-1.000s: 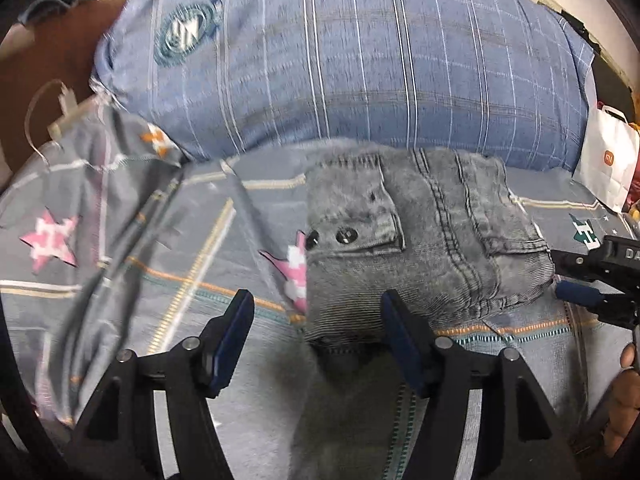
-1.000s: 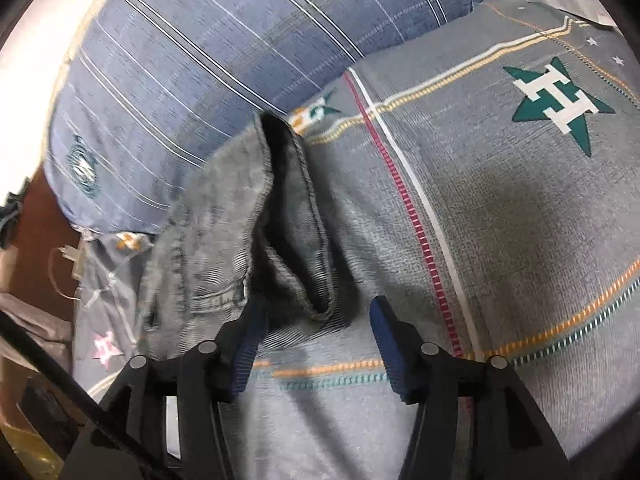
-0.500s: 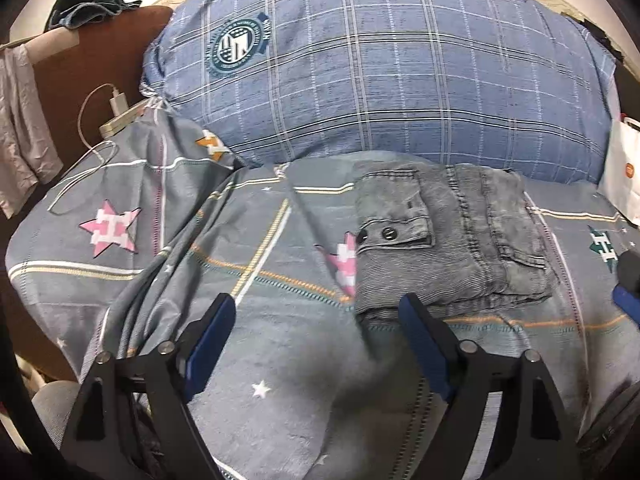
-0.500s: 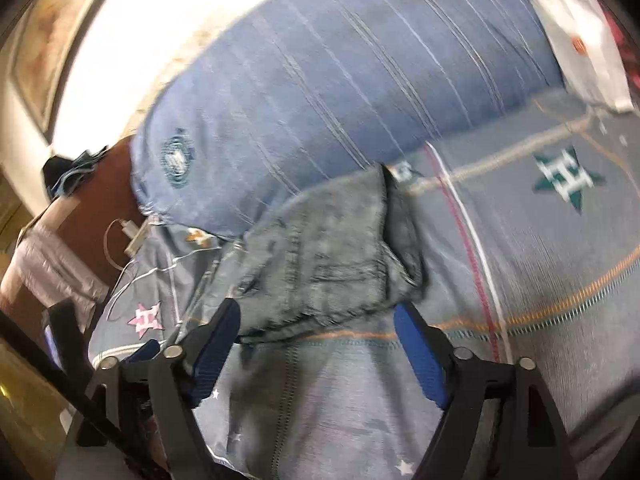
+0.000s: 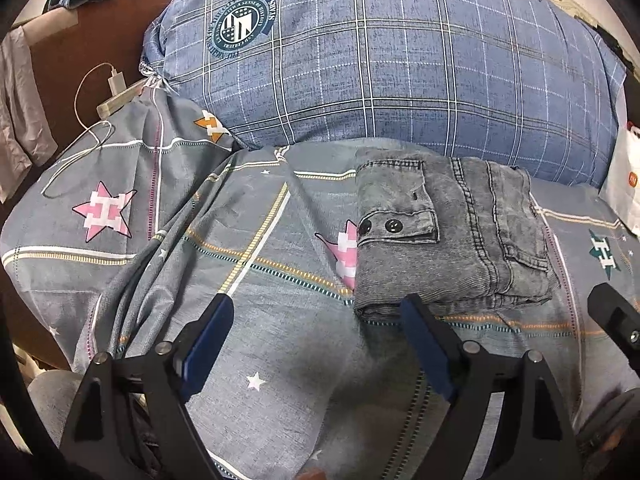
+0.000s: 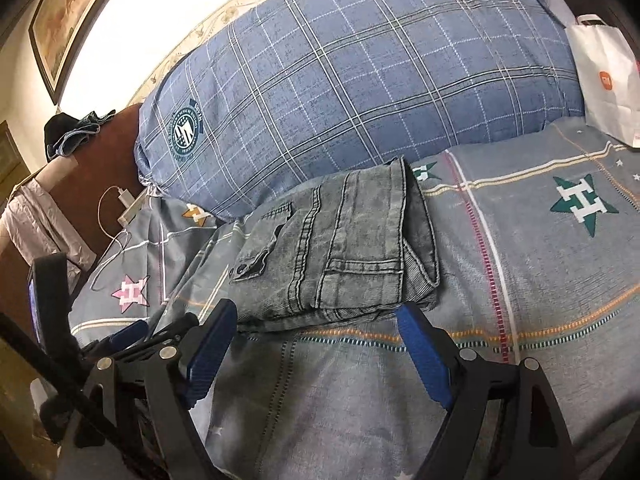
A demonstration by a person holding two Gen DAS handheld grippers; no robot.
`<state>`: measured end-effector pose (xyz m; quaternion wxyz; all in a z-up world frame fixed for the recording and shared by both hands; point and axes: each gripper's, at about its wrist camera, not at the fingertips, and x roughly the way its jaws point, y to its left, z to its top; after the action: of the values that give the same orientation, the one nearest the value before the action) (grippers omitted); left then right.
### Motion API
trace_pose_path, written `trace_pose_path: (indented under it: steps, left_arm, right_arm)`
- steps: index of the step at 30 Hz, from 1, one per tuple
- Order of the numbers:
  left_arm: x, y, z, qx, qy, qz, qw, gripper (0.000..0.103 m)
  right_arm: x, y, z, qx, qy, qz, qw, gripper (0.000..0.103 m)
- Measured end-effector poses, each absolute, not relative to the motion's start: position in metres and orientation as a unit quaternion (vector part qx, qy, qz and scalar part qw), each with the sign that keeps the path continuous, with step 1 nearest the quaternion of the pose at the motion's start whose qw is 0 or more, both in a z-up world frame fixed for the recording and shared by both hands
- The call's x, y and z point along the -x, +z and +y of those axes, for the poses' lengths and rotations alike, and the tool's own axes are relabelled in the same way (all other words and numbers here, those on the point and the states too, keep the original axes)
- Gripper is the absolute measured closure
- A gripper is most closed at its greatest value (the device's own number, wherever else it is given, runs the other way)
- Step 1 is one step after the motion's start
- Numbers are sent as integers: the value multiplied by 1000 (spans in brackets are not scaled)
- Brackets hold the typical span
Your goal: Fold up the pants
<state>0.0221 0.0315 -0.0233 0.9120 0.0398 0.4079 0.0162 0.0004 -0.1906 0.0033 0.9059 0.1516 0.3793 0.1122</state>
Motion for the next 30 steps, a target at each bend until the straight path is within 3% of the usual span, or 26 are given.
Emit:
trace_pose_path:
  steps: [30]
  left_arm:
    - [-17,-15,32,-46,16,394,918,18]
  right_arm:
    - [-5,-1,-178,-115,113,382,910,16]
